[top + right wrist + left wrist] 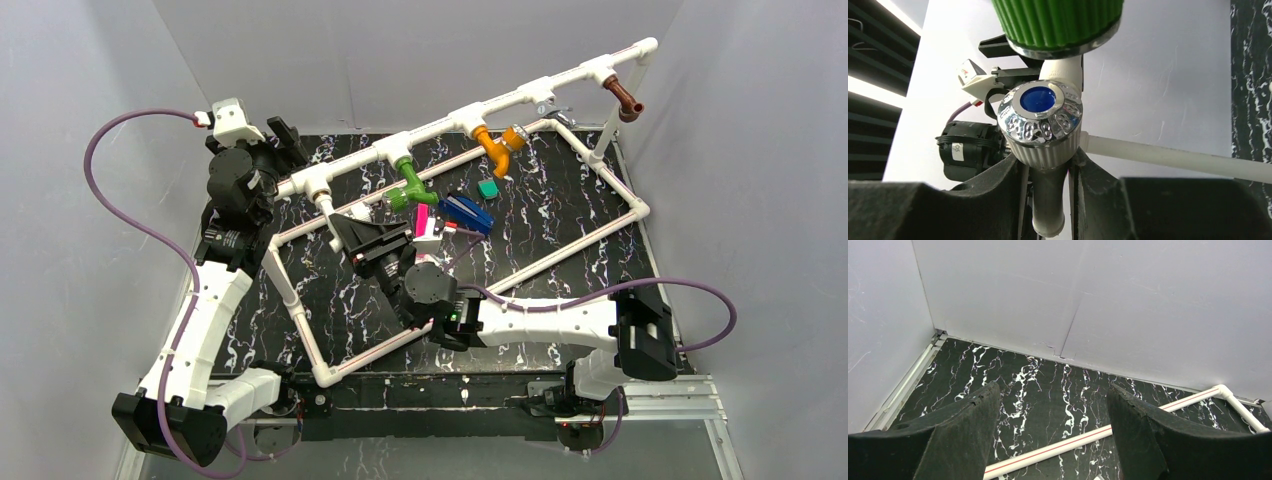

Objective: Install the water faucets

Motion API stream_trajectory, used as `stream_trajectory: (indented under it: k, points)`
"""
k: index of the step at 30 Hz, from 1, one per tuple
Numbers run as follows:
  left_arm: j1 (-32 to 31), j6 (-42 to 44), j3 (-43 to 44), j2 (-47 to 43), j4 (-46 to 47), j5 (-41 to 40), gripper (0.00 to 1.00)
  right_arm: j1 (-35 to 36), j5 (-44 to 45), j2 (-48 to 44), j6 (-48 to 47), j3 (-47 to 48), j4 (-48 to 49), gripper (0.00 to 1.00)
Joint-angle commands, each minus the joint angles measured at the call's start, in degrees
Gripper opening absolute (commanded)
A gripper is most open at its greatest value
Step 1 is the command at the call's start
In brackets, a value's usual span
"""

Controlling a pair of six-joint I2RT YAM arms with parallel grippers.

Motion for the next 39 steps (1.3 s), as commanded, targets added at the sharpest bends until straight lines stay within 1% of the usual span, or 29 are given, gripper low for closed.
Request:
stream_trajectory:
  k: [1, 7, 12, 16, 18, 22, 25, 28, 30, 34, 39]
  points:
    - [0.96, 0.17, -7.27, 6.34, -18.86, -1.30, 0.75, -1.61, 1.24, -0.72, 9.74, -2.49, -6.08, 0.01]
    - [0.96, 0.25, -7.21, 6.35, -18.96, -1.47, 0.75, -1.77, 0.87, -1.44, 9.00, -3.15, -5.81, 0.01]
    - [1.00, 0.25, -7.24, 6.37, -18.97, -1.56, 0.75, -1.78, 0.68, -2.52, 6.00, -4.58, -3.48, 0.21]
    - [1.00, 0.34, -7.18, 6.65, -18.93, -1.51, 0.75, -1.78, -0.50, -2.63, 2.84, -5.97, 0.77, 0.43]
    - [0.94, 0.34, -7.22, 6.65, -18.97, -1.56, 0.75, -1.78, -0.96, -2.71, 0.38, -6.71, 3.12, 0.50]
    - [0.95, 0.34, -7.20, 6.73, -18.95, -1.56, 0.75, -1.78, -1.95, -3.22, -3.82, -7.77, 7.27, 0.62]
    - [1.01, 0.34, -7.14, 6.80, -18.95, -1.56, 0.75, -1.82, -3.46, -3.60, -7.54, -8.37, 10.34, 0.68]
    - [0.94, 0.34, -7.23, 6.82, -19.00, -1.55, 0.75, -1.78, -4.71, -3.89, -9.79, -9.18, 12.07, 0.71]
    - [0.98, 0.34, -7.27, 6.86, -18.98, -1.56, 0.75, -1.79, -5.88, -4.33, -10.86, -10.12, 13.58, 0.71]
    - [0.95, 0.35, -7.16, 6.95, -18.98, -1.64, 0.75, -1.76, -9.38, -5.26, -15.55, -12.41, 19.65, 0.70]
    - [1.02, 0.31, -7.27, 7.17, -18.99, -1.57, 0.75, -1.78, -13.13, -7.92, -21.11, -12.72, 17.76, 0.70]
